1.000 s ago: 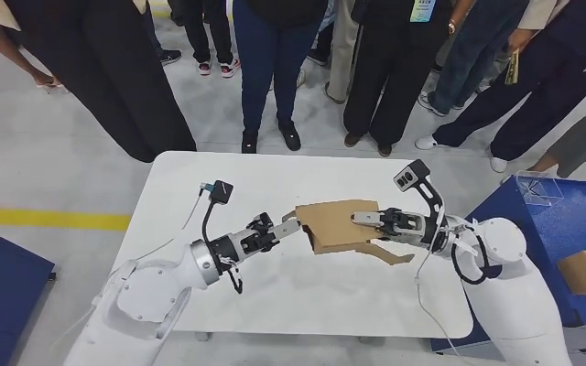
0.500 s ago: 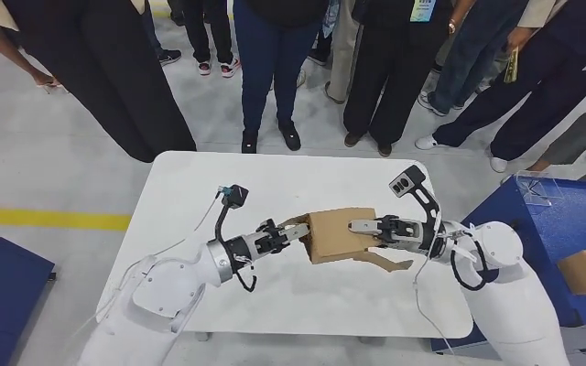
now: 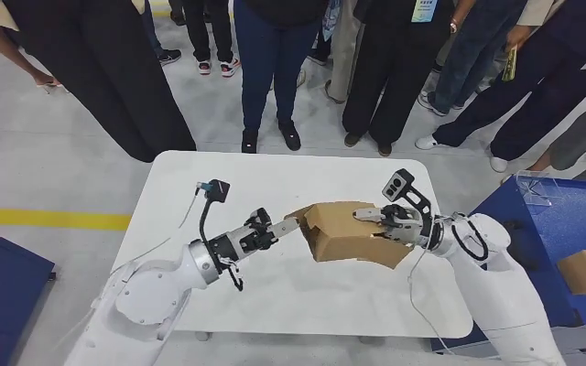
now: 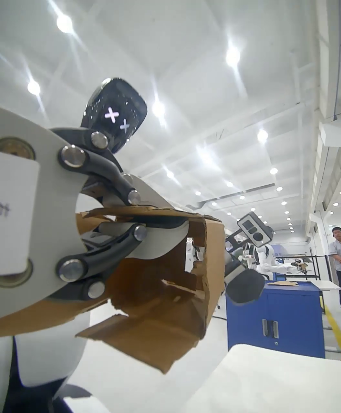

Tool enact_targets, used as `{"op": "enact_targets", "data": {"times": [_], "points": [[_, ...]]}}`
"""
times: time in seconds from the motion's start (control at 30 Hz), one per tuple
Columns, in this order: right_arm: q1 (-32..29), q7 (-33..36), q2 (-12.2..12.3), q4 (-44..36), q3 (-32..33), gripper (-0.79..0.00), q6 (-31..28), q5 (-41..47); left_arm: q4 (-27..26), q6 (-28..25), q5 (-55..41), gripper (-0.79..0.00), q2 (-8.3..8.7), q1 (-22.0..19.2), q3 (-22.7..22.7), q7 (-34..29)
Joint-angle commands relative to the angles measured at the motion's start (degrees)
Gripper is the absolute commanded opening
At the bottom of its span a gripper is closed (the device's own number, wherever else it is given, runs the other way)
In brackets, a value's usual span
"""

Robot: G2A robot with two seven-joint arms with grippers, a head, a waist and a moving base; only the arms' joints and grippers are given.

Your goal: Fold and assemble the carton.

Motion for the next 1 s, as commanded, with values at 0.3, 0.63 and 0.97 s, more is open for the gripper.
{"op": "enact_targets", "data": {"times": [0.3,0.63,0.97], "points": [[1.9,5.47,-0.08,3.7,-3.48,-0.785,11.67,6.82,0.78,0.2,9.21,0.0,1.36,2.7,-6.65,-3.42],[1.76,4.81,0.95,2.25,-4.24,-0.785,12.32,7.49,2.17,-2.2,6.1,0.0,0.67,-1.29,1.14,-7.79],[1.59,4.3,1.08,0.88,-4.37,-0.785,12.84,7.58,-0.48,-1.54,5.86,0.0,0.67,-1.32,3.09,-9.08]]}}
